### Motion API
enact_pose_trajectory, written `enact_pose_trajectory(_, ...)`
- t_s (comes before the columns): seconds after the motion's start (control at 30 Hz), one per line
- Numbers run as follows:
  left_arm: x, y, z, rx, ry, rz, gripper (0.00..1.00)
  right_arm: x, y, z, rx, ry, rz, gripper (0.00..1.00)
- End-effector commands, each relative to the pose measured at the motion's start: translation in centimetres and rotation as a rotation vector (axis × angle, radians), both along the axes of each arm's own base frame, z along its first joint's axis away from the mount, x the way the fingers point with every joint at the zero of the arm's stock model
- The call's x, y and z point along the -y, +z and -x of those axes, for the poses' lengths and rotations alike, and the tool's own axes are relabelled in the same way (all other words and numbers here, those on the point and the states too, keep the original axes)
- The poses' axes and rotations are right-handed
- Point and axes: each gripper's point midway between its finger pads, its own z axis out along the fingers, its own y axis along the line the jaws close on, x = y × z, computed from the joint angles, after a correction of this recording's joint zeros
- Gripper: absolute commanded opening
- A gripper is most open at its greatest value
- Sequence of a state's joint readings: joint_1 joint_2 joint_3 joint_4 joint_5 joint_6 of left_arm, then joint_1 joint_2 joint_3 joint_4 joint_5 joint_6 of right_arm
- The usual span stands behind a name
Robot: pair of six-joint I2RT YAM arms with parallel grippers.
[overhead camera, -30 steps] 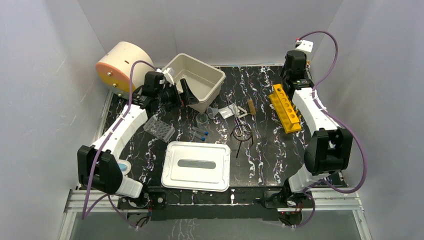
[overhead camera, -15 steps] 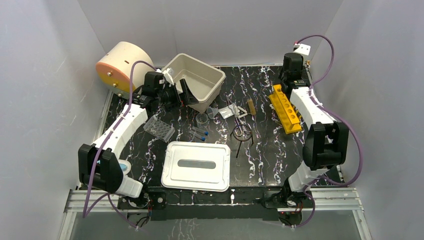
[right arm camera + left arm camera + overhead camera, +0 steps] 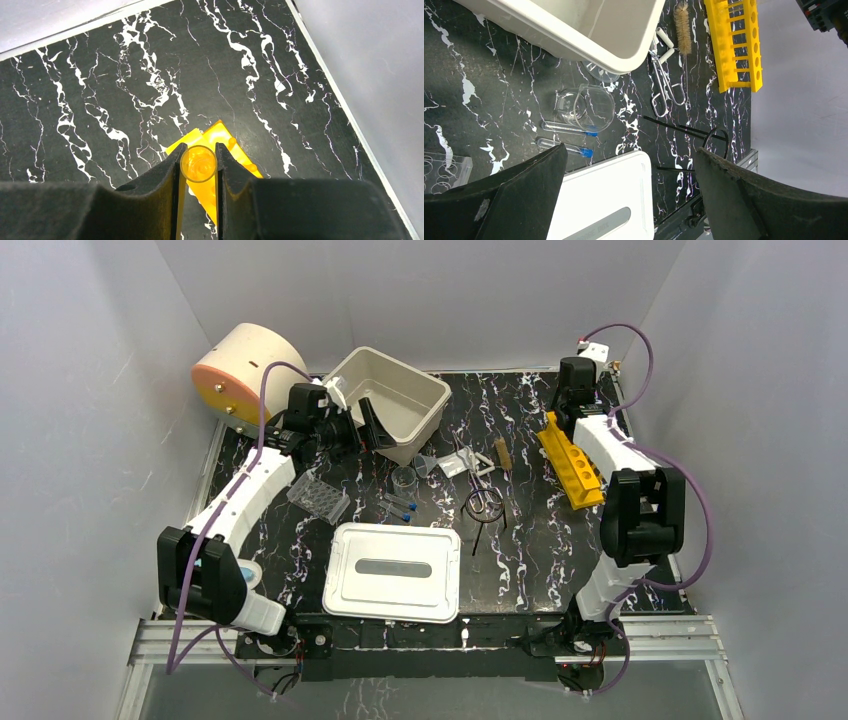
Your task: Organize the chemistry lab equipment
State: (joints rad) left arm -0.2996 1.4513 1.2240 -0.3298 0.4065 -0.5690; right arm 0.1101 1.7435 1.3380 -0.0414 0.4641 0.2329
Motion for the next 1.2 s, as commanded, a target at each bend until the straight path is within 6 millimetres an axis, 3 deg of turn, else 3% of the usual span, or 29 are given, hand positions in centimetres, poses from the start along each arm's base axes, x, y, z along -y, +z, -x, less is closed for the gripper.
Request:
enact_pose_trajectory(0.0, -0.2, 1.5, 0.0, 0.027, -0.006, 0.013, 0.98, 0.3, 1.4, -1.2, 0.073, -0.005, -0.009, 0.27)
enact_pose_trajectory(0.33, -0.3, 1.7, 0.0, 0.033, -0.002, 0.013, 0.98, 0.1, 0.2, -1.2, 0.065, 0.011, -0.007, 0.33)
enact_pose_trajectory(0.57, -0.4, 1.8, 0.0, 0.038, -0.003, 0.012, 0.98, -0.1, 0.5, -0.9, 0.071, 0.021, -0.013, 0.47)
enact_pose_trajectory(0.9, -1.6, 1.8, -0.1, 0.030, 0.045, -0.029, 0.98, -0.3, 5.9, 0.3, 0.102, 0.032, -0.025, 0.85)
enact_pose_trajectory(1.17, -1.3, 1.3, 0.1, 0.004, 0.046, -0.010, 0.98, -2.2, 10.1, 2.2, 0.142, 0.124, -0.064, 0.89)
